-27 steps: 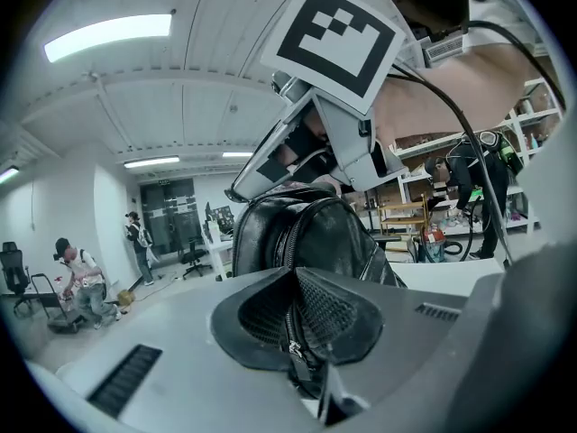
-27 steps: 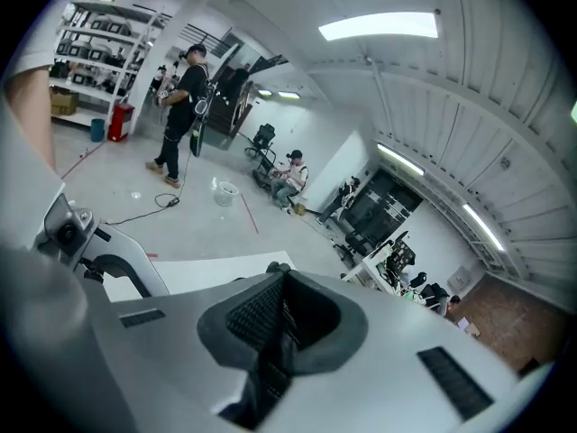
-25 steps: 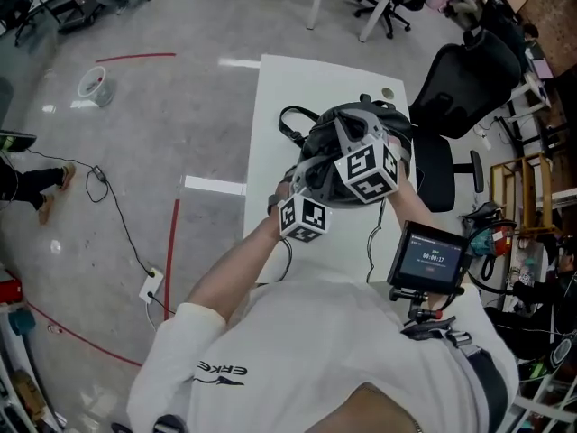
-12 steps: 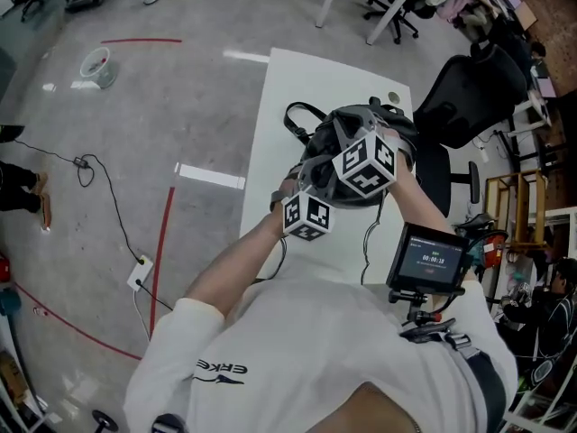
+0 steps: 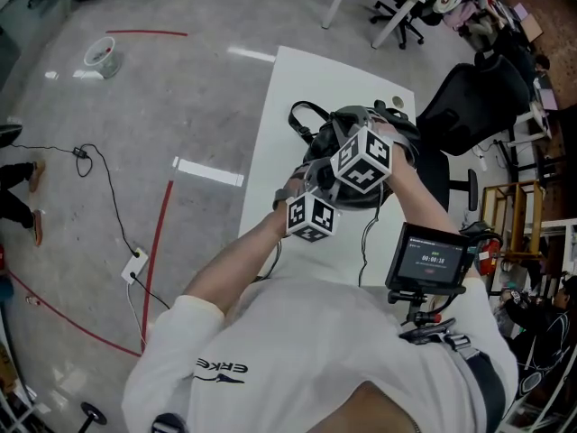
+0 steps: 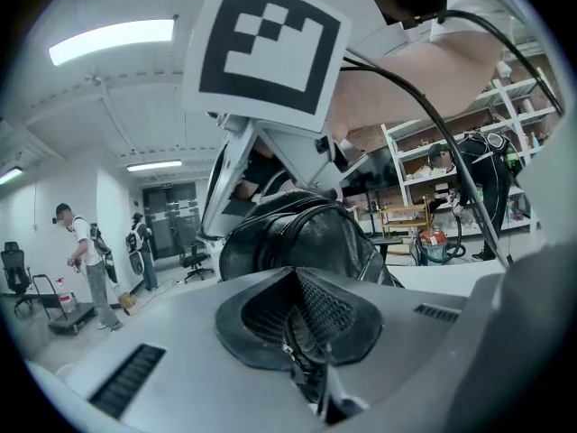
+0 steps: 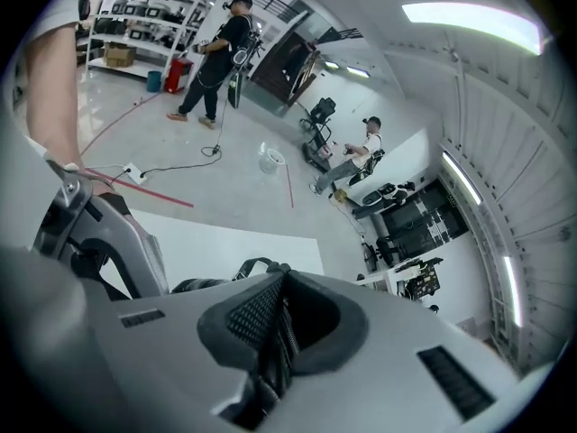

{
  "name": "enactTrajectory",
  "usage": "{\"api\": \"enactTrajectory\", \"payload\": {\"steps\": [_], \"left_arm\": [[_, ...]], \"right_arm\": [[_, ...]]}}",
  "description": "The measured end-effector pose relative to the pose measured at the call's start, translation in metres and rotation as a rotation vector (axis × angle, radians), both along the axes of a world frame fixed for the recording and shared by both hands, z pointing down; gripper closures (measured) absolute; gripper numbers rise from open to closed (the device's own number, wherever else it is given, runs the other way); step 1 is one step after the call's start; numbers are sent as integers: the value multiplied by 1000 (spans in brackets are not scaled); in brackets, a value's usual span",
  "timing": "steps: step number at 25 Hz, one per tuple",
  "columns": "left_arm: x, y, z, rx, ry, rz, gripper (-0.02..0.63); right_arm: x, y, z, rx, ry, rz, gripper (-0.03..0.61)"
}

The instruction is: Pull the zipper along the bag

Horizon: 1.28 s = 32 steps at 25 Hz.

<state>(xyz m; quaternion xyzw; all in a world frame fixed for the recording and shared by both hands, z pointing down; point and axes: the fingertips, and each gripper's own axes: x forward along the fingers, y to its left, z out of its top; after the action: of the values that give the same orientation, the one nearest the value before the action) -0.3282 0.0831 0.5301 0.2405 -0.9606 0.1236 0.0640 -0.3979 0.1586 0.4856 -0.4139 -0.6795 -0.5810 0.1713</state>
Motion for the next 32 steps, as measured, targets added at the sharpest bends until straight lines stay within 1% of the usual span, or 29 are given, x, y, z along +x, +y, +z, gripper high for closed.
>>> {"api": "enactTrajectory", "payload": {"steps": [2, 6, 8, 11, 12, 14, 15, 20, 25, 29, 32], "left_arm": [[1, -1, -1, -6, -7, -2, 606], [1, 15, 0, 23, -6, -51, 604], [0, 21, 3, 36, 6, -57, 604], [1, 21, 9, 36, 25, -27, 597], [1, 18, 11, 30, 31, -11, 586], [1, 11, 19, 17, 51, 21, 537], [0, 10, 25, 10, 65, 31, 523], [-13, 15, 55, -43, 110, 39, 515], [-19, 10, 52, -68, 129, 30, 518], [-16, 8, 48, -102, 117, 47, 529], [-15, 7, 46, -104, 112, 47, 531]], "right_arm": [[0, 1, 2, 12, 4, -4, 561], [-1, 2, 1, 6, 14, 1, 560], [-3, 1, -2, -5, 19, 9, 560], [-6, 0, -5, -22, 33, 21, 560], [-7, 0, -5, -24, 36, 23, 560], [-7, -1, -4, -20, 37, 23, 560], [-7, 1, -2, -16, 36, 22, 560], [-5, 15, 14, 5, 33, 19, 560], [-3, 12, 14, 47, 9, -2, 560], [1, 19, 21, 99, 7, -30, 560], [5, 24, 30, 151, -3, -58, 560]]}}
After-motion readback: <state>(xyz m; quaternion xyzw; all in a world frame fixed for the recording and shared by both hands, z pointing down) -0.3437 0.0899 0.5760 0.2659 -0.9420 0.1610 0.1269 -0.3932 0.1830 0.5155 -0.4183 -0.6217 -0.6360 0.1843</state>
